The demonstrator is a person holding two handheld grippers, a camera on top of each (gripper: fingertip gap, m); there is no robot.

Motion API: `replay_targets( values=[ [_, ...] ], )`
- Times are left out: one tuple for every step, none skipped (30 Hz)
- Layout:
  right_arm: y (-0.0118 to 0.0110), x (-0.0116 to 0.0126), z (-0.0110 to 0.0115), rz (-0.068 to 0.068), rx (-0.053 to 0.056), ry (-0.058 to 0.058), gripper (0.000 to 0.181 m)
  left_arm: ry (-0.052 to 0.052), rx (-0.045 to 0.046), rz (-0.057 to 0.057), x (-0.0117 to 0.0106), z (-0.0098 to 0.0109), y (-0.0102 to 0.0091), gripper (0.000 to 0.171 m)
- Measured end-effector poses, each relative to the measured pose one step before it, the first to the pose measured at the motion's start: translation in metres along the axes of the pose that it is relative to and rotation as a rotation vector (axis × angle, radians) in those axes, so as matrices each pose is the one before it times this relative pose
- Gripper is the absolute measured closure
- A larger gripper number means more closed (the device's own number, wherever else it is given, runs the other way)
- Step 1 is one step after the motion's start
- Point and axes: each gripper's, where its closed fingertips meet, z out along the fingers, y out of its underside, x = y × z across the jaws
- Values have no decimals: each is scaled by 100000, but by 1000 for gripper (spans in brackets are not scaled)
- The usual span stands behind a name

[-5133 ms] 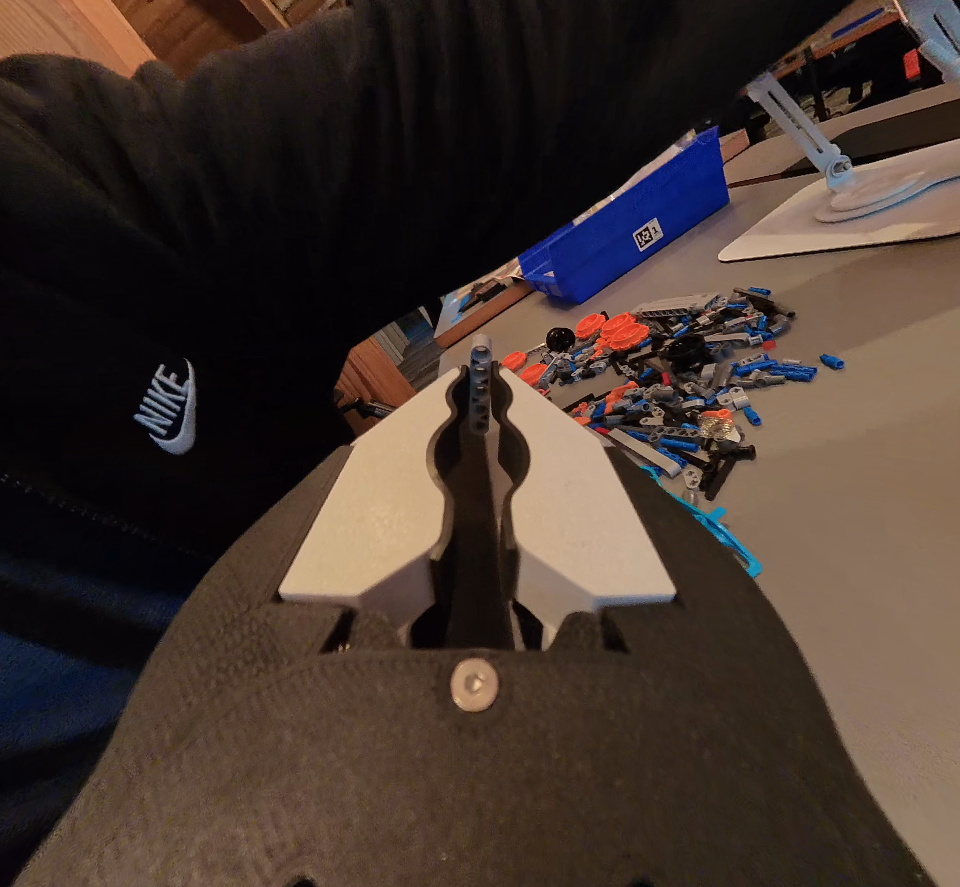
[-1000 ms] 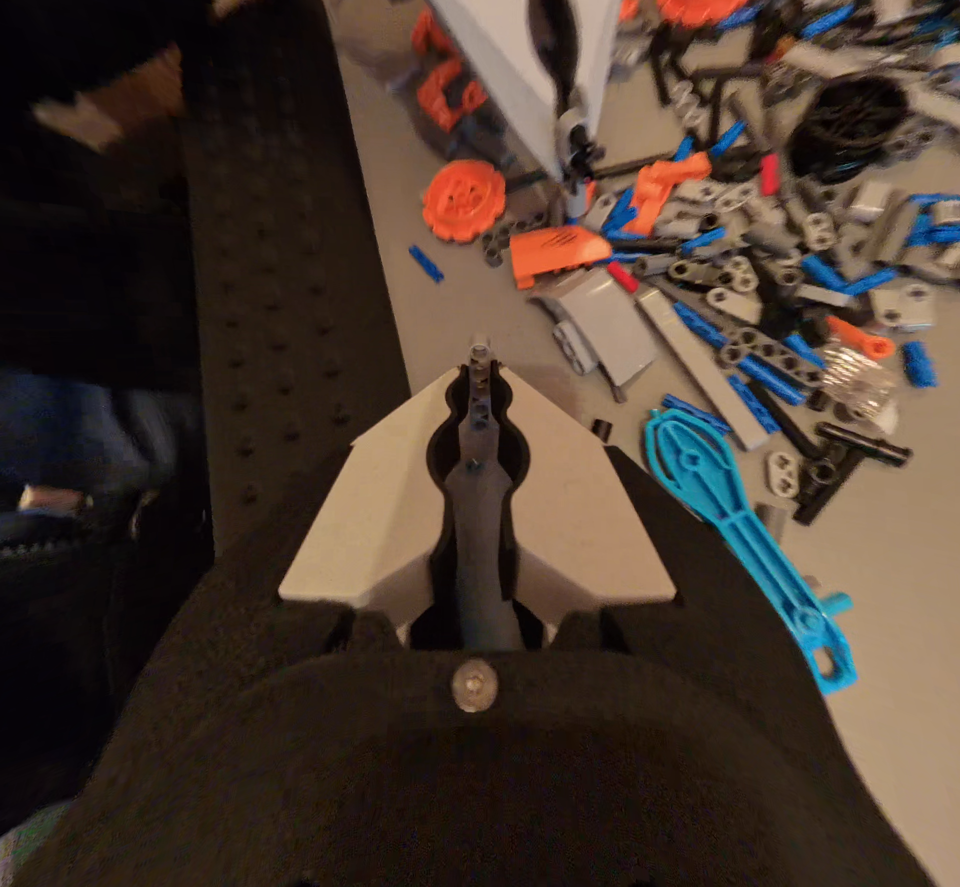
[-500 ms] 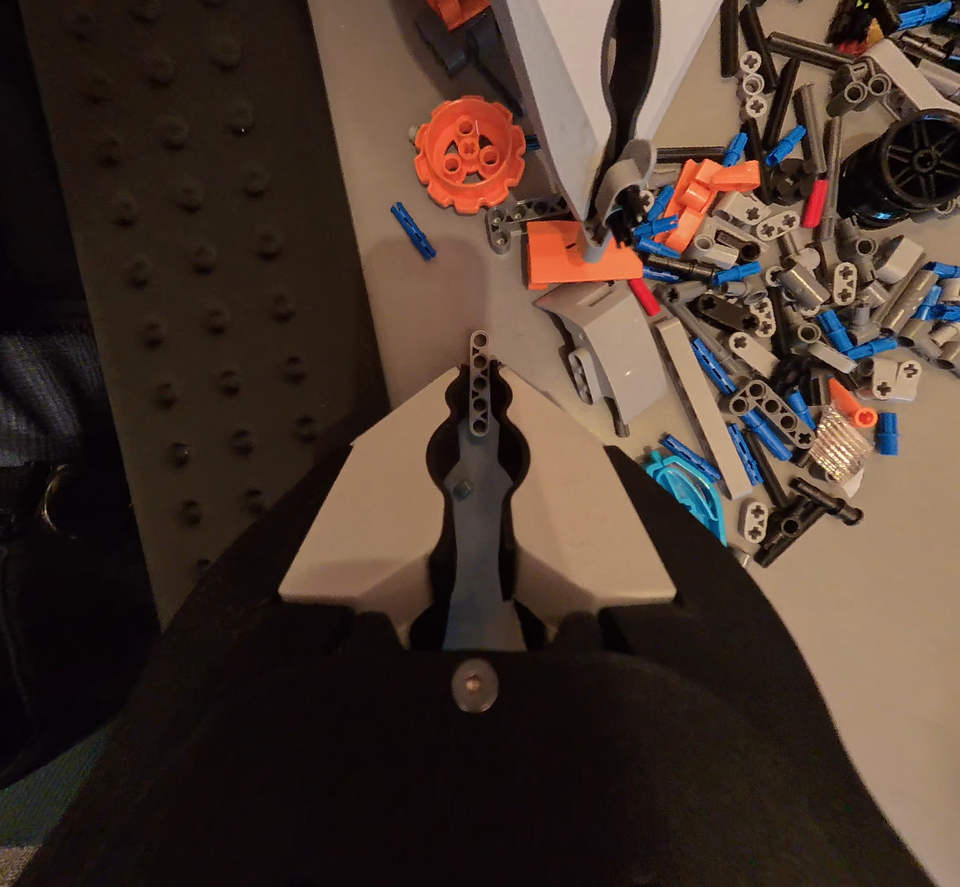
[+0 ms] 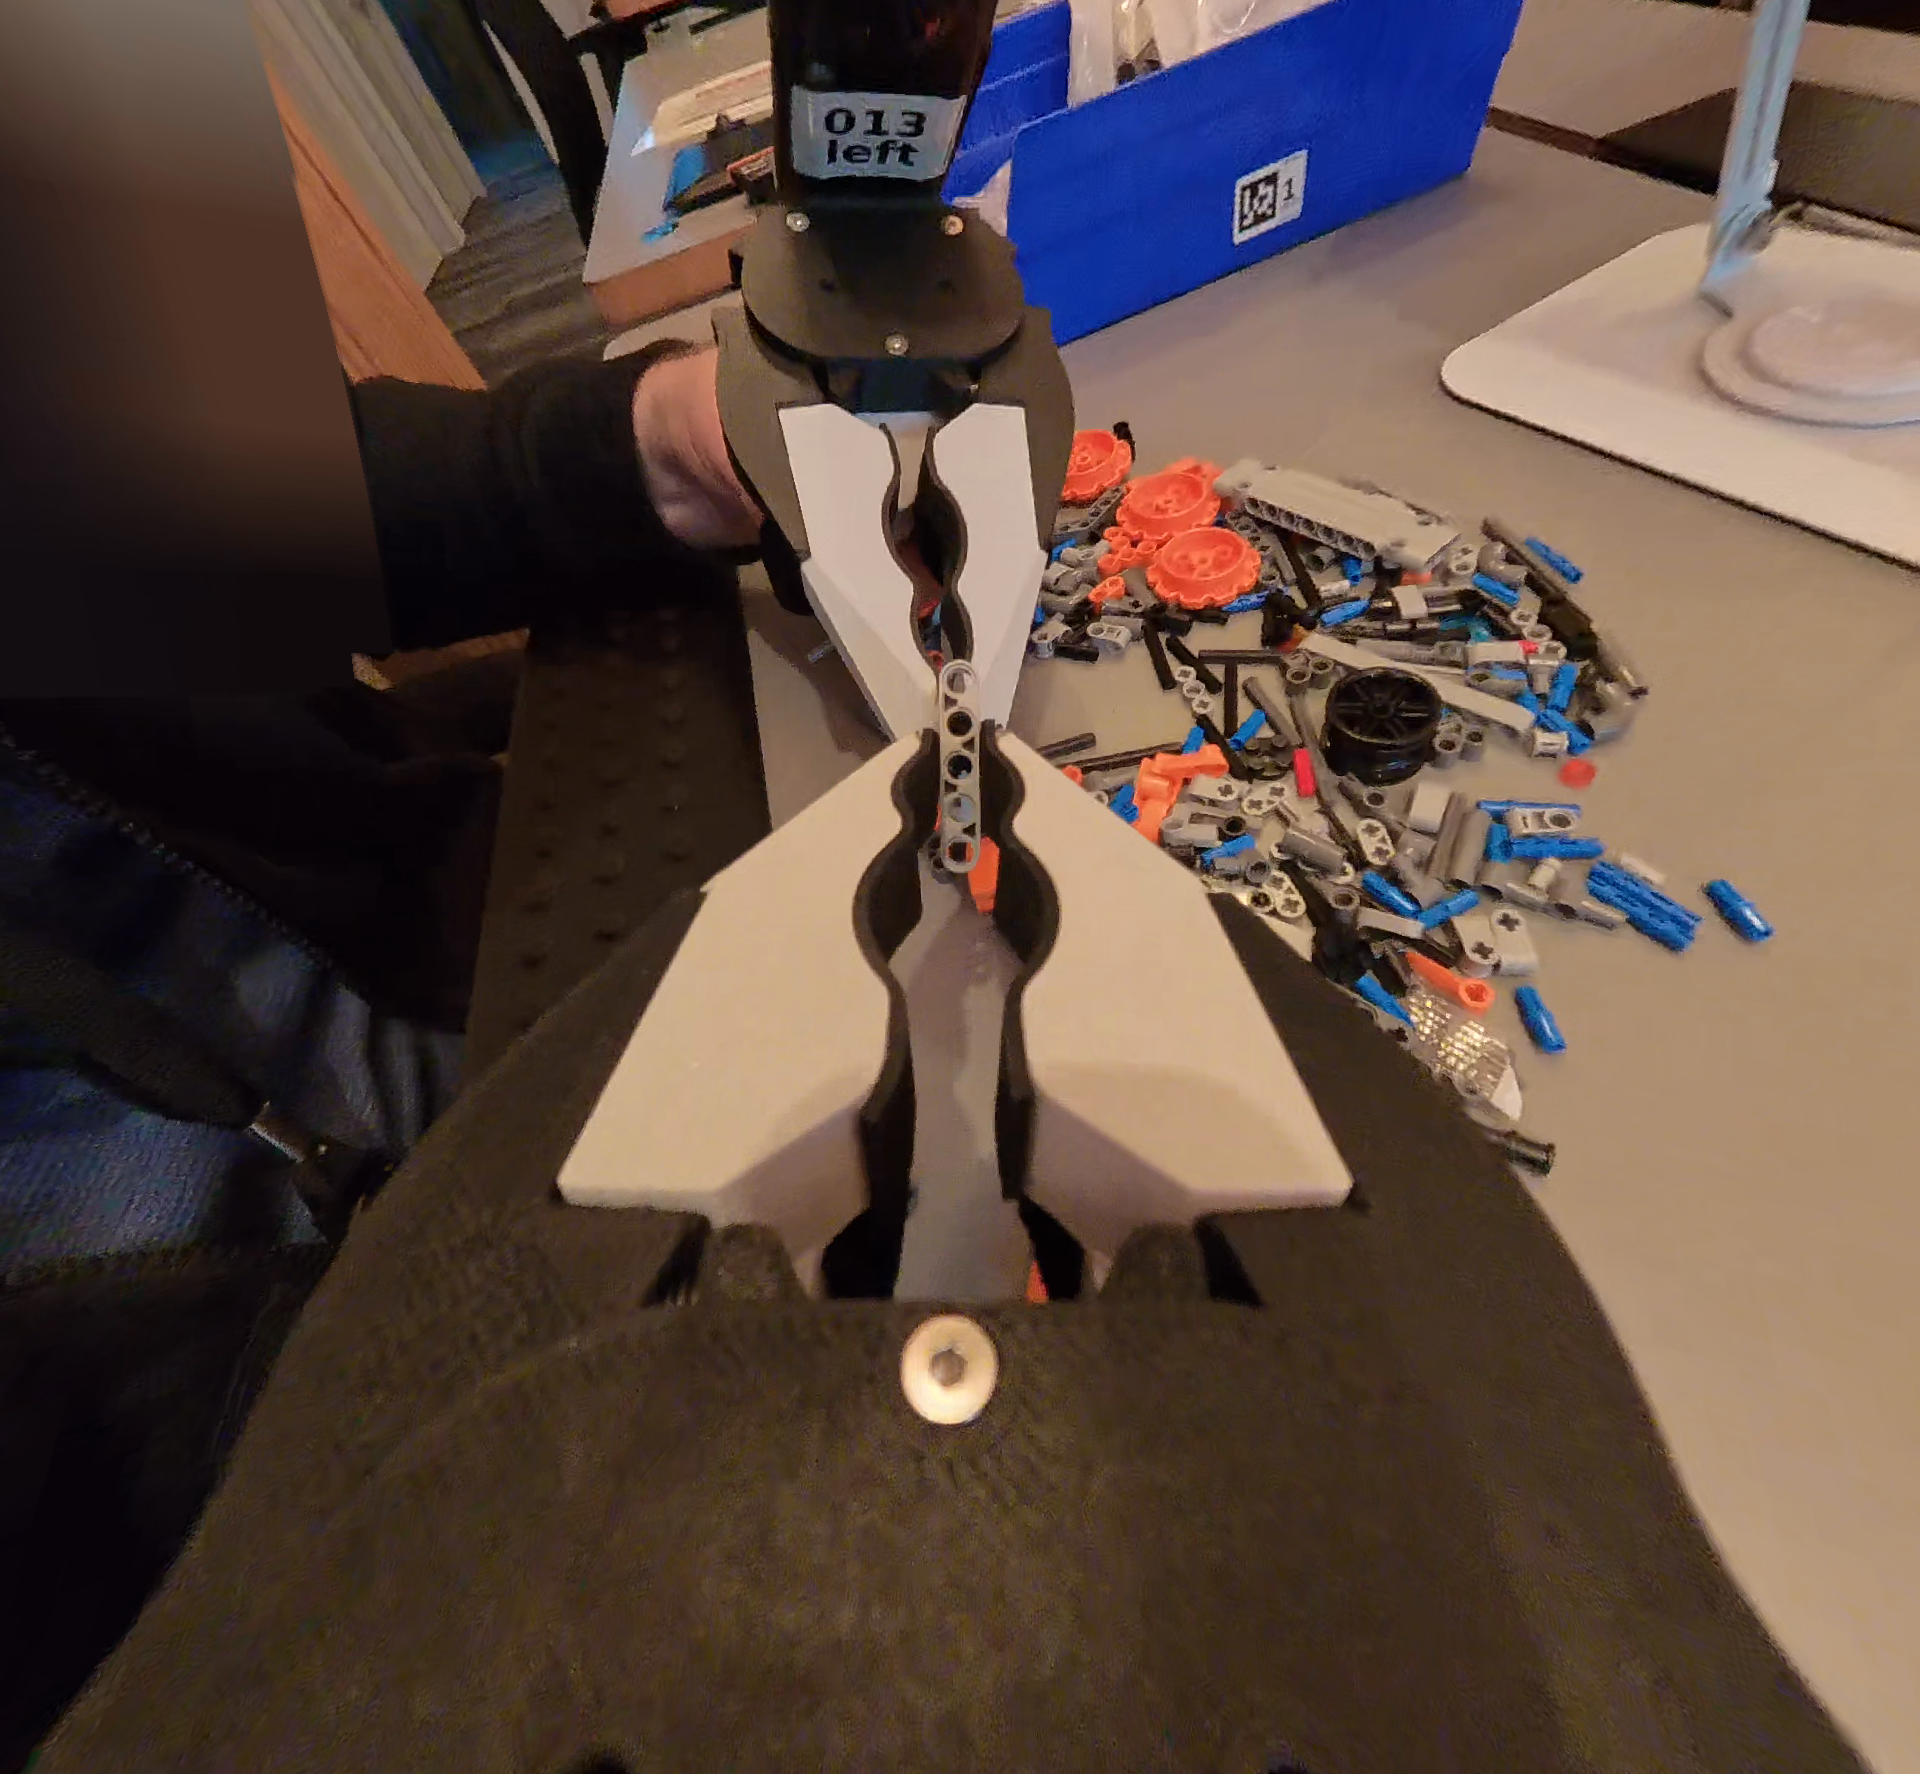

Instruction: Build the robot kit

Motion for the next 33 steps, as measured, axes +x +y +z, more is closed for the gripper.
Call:
replay_targets(
  values=[
    [17,-175,192,-1551,-242,-747,177,178,1858,806,82,-63,-327,171],
    [-7,-119,174,-778,-362,-568,176,-390,483,1142,-11,-47,-104,171],
    [-160,-21,84,-902,665,99,176,-285,396,553,-31,-31,-59,171],
    [-166,-6,38,-521,886,-151,177,766,1191,-240,91,-22,-176,171],
    [-147,18,-26,-39,973,-213,176,816,972,41,98,-40,-139,171],
    [-81,107,-67,-234,608,321,176,-71,821,150,-45,-58,-119,171],
    [-29,24,-28,-171,330,-248,176,-217,487,211,-59,-57,-92,171],
    [11,-59,20,501,77,-1094,176,615,-442,138,78,42,55,171],
    [108,60,41,441,-552,-356,176,-338,-820,-15,-71,76,141,171],
    [142,64,50,-196,-823,-95,176,-385,-1074,-352,-97,74,155,171],
    [100,-75,65,-58,-762,-925,176,200,-1125,341,38,85,153,171],
    [52,-112,68,-504,-584,-868,177,-378,-892,728,-9,86,122,171],
    [97,35,54,-1129,-1182,378,177,-919,-1364,643,-69,88,171,171],
    [92,91,44,-1301,-1369,930,177,-854,-1103,721,-40,108,126,171],
    [75,-8,84,-1233,-1351,360,176,-876,-923,866,-69,96,139,171],
    [26,-35,88,-1524,-795,400,176,-1,-824,274,13,103,146,171],
    [65,-40,85,-1694,-819,611,176,-363,-800,272,-40,83,141,171],
    [181,-26,83,-1928,-1583,872,177,-1838,-1251,1641,-184,63,211,171],
    [147,5,59,-2640,-1497,1356,176,-1401,-691,2047,-98,58,117,171],
    [-10,-94,-14,-3153,-726,1185,176,-370,500,1610,34,-20,-55,171],
    [-101,-124,-81,-2648,-289,788,177,26,1073,1632,79,-65,-153,171],
    [-158,-137,-85,-2482,135,637,177,168,1208,1958,116,-67,-175,171],
    [-206,-176,-89,-2374,500,343,177,718,1187,1461,165,-76,-183,171],
    [-198,-183,-76,-2353,390,188,177,604,1388,1493,149,-84,-193,171],
    [-105,-101,-44,-1854,-423,333,177,7,697,1203,33,-73,-102,171],
    [-74,-129,-20,-1417,-599,-124,177,1157,430,607,169,-33,-47,171],
    [-80,-102,-3,-1272,-417,-79,177,539,655,656,96,-24,-62,171],
    [-63,-13,9,-1363,-550,487,177,119,587,197,-4,-15,-35,171],
    [-21,4,17,-1749,-862,746,177,344,329,19,14,-24,-18,171],
    [-13,-32,22,-1353,-975,508,177,7,215,1019,21,-9,13,171],
    [0,-45,33,-761,-1110,318,176,-510,-62,1242,-31,-27,20,171],
    [15,27,-6,-1099,-1132,770,177,-589,-16,406,-70,2,4,171],
    [-15,48,-39,-1209,-573,688,177,338,536,-18,35,21,-69,171]
  ],
)
